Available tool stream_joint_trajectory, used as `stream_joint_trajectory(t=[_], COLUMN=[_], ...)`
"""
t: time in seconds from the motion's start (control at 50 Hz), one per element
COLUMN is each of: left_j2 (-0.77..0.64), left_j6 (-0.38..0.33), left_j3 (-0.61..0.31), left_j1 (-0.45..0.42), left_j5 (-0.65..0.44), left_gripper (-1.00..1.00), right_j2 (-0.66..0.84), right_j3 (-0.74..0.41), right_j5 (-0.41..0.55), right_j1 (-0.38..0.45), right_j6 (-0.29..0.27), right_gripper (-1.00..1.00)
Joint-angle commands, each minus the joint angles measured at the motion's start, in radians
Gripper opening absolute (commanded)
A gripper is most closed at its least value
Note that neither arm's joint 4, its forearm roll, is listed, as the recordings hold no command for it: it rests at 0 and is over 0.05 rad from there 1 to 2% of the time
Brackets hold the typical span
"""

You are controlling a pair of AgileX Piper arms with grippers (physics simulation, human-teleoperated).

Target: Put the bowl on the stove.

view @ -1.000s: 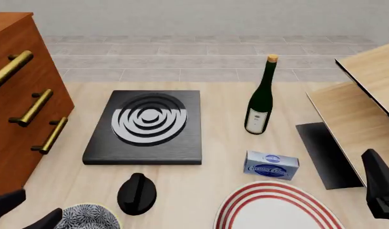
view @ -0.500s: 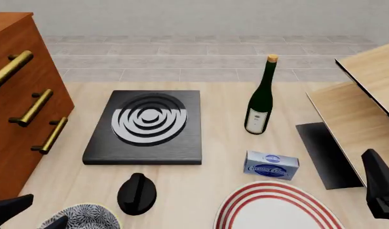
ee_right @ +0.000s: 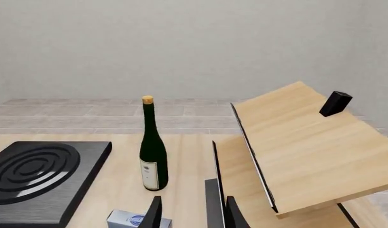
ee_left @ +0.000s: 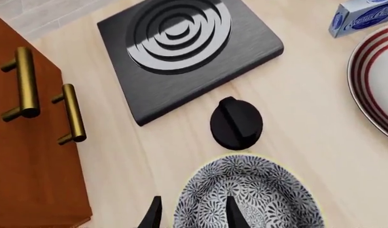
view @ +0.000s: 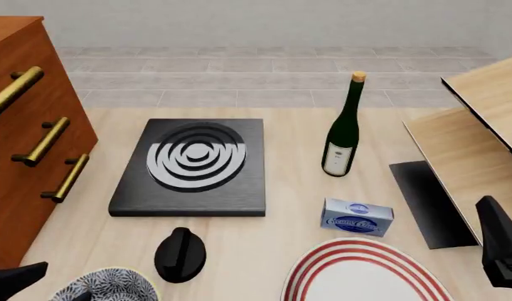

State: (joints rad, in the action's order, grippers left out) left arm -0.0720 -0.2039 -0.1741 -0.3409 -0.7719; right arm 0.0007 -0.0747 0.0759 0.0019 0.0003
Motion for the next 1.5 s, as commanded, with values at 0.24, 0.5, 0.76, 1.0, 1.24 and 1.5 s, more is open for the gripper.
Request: stream_joint_trajectory(t=[0.24,0.5,0.76,1.0,1.24,1.5], left_j2=[-0.088,-0.119,-0.153,-0.175,-0.184,-0.239], left_j6=[-0.044,-0.048,-0.052,-0.053,-0.055,-0.071], left_j3=[0.051,0.088,0.095,0.107,0.121,0.152], left_j1=[0.034,0.048,0.057,0.066,0.067,0.069], left_j5=[0.095,0.14,0.168,0.206,0.211,0.281], left_gripper=[1.0,1.0,1.0,1.0,1.0,1.0], right_j2=[0.0,0.0,0.0,0.0,0.0,0.0], right_j3=[0.0,0.0,0.0,0.0,0.0,0.0], right_j5=[0.0,0.0,0.0,0.0,0.0,0.0], right_j1=[0.0,0.0,0.0,0.0,0.0,0.0], right_j6=[0.0,0.0,0.0,0.0,0.0,0.0], right_gripper=[1.0,1.0,1.0,1.0,1.0,1.0])
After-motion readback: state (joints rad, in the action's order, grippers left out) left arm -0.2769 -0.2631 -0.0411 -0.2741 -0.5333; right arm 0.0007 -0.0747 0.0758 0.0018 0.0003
